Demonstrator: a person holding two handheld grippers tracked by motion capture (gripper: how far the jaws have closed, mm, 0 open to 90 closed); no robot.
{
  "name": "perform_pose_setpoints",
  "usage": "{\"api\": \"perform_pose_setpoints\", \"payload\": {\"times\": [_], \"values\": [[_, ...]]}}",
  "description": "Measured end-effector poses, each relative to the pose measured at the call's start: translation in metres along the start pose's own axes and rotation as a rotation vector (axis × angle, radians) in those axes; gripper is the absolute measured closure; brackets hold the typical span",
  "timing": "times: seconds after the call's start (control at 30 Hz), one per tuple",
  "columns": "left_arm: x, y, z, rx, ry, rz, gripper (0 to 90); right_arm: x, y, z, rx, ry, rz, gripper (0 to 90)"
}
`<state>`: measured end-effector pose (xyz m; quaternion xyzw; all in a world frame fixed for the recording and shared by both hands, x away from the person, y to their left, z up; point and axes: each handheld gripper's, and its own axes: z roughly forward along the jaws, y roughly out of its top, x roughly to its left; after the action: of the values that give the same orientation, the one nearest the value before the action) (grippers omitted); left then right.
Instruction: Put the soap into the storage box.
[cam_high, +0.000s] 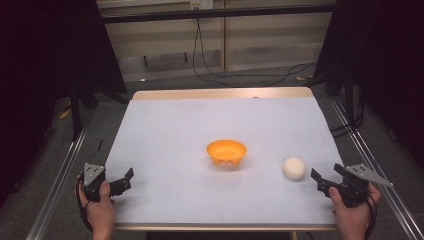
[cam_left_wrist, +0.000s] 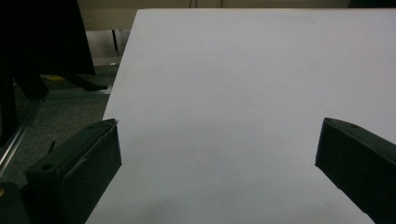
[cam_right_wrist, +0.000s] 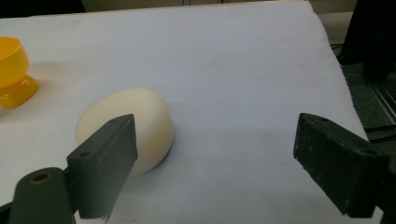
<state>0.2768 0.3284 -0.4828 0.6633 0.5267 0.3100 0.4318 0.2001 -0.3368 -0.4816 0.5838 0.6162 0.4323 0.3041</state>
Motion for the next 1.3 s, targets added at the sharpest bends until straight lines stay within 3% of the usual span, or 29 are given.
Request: {"api": "perform_pose_setpoints", "payload": {"times": [0.2, 0.3, 0.4, 0.53, 0.67, 0.83, 0.93, 1.3], "values": [[-0.002, 0.0, 0.001, 0.008, 0.004, 0.012, 1.9, -0.002, 0.006, 0.002, 0.004, 0.047, -0.033, 21.9], [-0.003, 0.0, 0.001, 0.011, 0.017, 0.028, 1.9, -0.002, 0.012, 0.004, 0.031, 0.029, -0.068, 23.6], [-0.004, 0.0, 0.001, 0.005, 0.017, 0.03, 1.4, -0.002, 0.019, 0.005, 0.115, 0.024, -0.075, 24.7], [-0.003, 0.0, 0.001, 0.009, 0.001, 0.033, 1.2, 0.003, 0.023, 0.008, 0.231, 0.134, -0.101, 22.2], [-0.003, -0.001, 0.0, -0.001, -0.01, 0.033, 1.6, 0.009, 0.027, 0.012, 0.289, 0.149, -0.128, 17.9], [-0.004, -0.001, 0.0, -0.004, -0.006, 0.047, 1.7, 0.02, 0.033, 0.02, 0.386, 0.154, -0.206, 10.7], [-0.005, -0.001, -0.001, -0.007, -0.008, 0.055, 1.7, 0.024, 0.035, 0.025, 0.419, 0.161, -0.231, 10.1], [-0.009, -0.001, 0.0, -0.001, -0.003, 0.092, 1.6, 0.036, 0.043, 0.04, 0.502, 0.194, -0.243, 10.1]]}}
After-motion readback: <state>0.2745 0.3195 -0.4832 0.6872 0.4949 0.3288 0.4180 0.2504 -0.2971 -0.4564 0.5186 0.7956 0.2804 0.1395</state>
